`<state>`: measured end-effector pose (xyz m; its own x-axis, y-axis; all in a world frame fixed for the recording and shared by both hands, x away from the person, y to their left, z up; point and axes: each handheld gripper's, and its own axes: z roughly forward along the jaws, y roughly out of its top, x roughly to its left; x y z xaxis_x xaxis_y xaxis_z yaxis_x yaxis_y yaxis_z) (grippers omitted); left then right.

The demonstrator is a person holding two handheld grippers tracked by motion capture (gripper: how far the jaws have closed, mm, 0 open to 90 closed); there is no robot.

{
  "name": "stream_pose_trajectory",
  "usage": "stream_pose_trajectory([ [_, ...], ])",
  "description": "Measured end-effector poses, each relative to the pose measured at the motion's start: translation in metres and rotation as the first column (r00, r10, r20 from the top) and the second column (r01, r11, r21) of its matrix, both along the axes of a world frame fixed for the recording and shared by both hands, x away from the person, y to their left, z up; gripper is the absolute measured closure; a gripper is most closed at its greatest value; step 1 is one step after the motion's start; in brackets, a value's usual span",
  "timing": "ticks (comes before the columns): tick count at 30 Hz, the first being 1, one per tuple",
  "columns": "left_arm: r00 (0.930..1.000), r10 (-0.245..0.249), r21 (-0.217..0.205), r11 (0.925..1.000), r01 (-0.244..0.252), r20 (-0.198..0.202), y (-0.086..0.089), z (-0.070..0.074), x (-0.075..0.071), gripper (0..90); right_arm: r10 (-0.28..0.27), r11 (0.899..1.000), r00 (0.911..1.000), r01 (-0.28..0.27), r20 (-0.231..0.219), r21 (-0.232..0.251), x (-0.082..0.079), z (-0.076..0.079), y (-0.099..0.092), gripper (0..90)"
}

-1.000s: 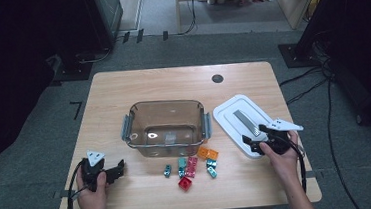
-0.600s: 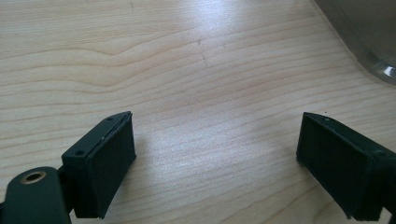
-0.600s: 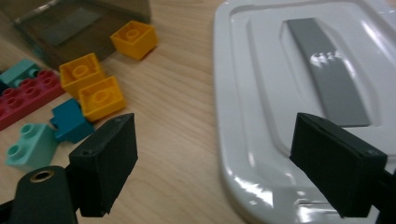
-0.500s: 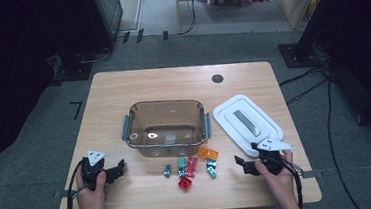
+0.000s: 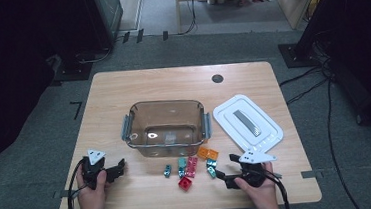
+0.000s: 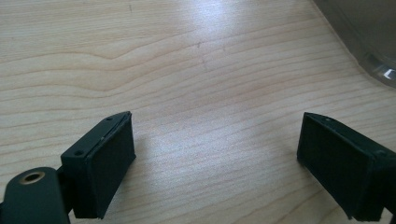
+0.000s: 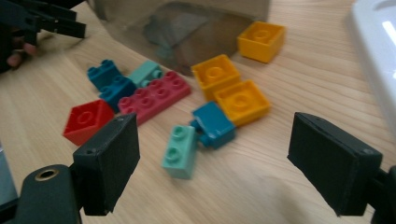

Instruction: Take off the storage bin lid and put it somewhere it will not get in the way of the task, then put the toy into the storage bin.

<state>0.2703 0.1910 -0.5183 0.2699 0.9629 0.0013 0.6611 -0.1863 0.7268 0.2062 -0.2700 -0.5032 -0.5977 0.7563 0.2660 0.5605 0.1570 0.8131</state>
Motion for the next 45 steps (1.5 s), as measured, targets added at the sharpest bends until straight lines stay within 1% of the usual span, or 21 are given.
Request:
stream_pose_trajectory([
  [2, 1.0000, 0.000, 0.000, 1.0000, 0.000, 0.000, 0.000, 0.000, 0.000, 11.0, 0.012, 0.999, 0.9999, -0.012, -0.001, 0.032, -0.001, 0.000, 0.007, 18.2],
  [4, 1.0000, 0.000, 0.000, 1.0000, 0.000, 0.000, 0.000, 0.000, 0.000, 11.0, 0.012, 0.999, 0.9999, -0.012, 0.008, 0.045, -0.003, 0.001, 0.017, 20.6],
  [7, 1.0000, 0.000, 0.000, 1.0000, 0.000, 0.000, 0.000, 0.000, 0.000, 11.0, 0.036, 0.999, 0.9993, -0.036, 0.010, 0.040, -0.005, 0.001, 0.032, 20.9],
  [10, 1.0000, 0.000, 0.000, 1.0000, 0.000, 0.000, 0.000, 0.000, 0.000, 11.0, 0.066, 0.997, 0.9978, -0.066, 0.012, 0.048, -0.007, 0.001, 0.049, 21.7],
  [12, 1.0000, 0.000, 0.000, 1.0000, 0.000, 0.000, 0.000, 0.000, 0.000, 11.0, 0.077, 0.996, 0.9970, -0.077, 0.008, 0.043, -0.006, 0.001, 0.058, 22.9],
  [13, 1.0000, 0.000, 0.000, 1.0000, 0.000, 0.000, 0.000, 0.000, 0.000, 11.0, 0.075, 0.996, 0.9972, -0.075, 0.003, 0.044, -0.006, 0.001, 0.061, 25.0],
  [15, 1.0000, 0.000, 0.000, 1.0000, 0.000, 0.000, 0.000, 0.000, 0.000, 11.0, 0.059, 0.998, 0.9982, -0.058, -0.010, 0.028, -0.004, 0.000, 0.069, 27.1],
  [18, 1.0000, 0.000, 0.000, 1.0000, 0.000, 0.000, 0.000, 0.000, 0.000, 11.0, 0.064, 0.998, 0.9980, -0.064, -0.002, 0.016, -0.002, -0.001, 0.076, 30.9],
  [21, 1.0000, -0.001, 0.001, 1.0000, 0.001, -0.001, 0.000, 0.000, 0.000, 11.0, 0.077, 0.997, 0.9969, -0.077, 0.016, 0.022, -0.001, 0.001, 0.086, 39.1],
  [25, 1.0000, -0.001, 0.000, 1.0000, 0.001, 0.000, 0.000, 0.000, 0.000, 11.0, 0.089, 0.996, 0.9958, -0.089, 0.021, 0.006, 0.000, -0.001, 0.100, 46.7],
  [29, 1.0000, 0.000, -0.001, 1.0000, 0.000, 0.000, 0.000, 0.000, 0.000, 11.0, 0.095, 0.995, 0.9954, -0.095, 0.017, 0.014, 0.004, -0.002, 0.114, 48.0],
  [36, 1.0000, 0.000, -0.001, 1.0000, 0.000, 0.000, 0.000, 0.000, 0.000, 11.0, 0.144, 0.989, 0.9892, -0.143, 0.028, -0.042, 0.010, 0.000, 0.138, 45.9],
  [37, 1.0000, 0.000, -0.001, 1.0000, 0.000, 0.000, 0.000, 0.000, 0.000, 11.0, 0.160, 0.985, 0.9867, -0.158, 0.025, -0.076, 0.014, -0.001, 0.144, 44.1],
  [38, 1.0000, 0.000, -0.001, 1.0000, 0.000, 0.000, 0.000, 0.000, 0.000, 11.0, 0.160, 0.985, 0.9867, -0.158, 0.025, -0.076, 0.014, -0.001, 0.144, 44.1],
  [40, 1.0000, 0.000, -0.001, 1.0000, 0.000, 0.000, 0.000, 0.000, 0.000, 11.0, 0.166, 0.980, 0.9858, -0.162, 0.026, -0.113, 0.019, -0.002, 0.149, 43.6],
  [42, 1.0000, 0.000, -0.001, 1.0000, 0.000, 0.000, 0.000, 0.000, 0.000, 11.0, 0.175, 0.977, 0.9843, -0.170, 0.026, -0.125, 0.022, -0.003, 0.152, 43.7],
  [44, 1.0000, 0.000, -0.001, 1.0000, 0.000, 0.000, 0.000, 0.000, 0.000, 11.0, 0.190, 0.972, 0.9814, -0.183, 0.030, -0.148, 0.024, -0.003, 0.155, 44.0],
  [45, 1.0000, 0.000, -0.001, 1.0000, 0.000, 0.000, 0.000, 0.000, 0.000, 11.0, 0.200, 0.967, 0.9792, -0.191, 0.035, -0.169, 0.024, -0.003, 0.157, 44.5],
])
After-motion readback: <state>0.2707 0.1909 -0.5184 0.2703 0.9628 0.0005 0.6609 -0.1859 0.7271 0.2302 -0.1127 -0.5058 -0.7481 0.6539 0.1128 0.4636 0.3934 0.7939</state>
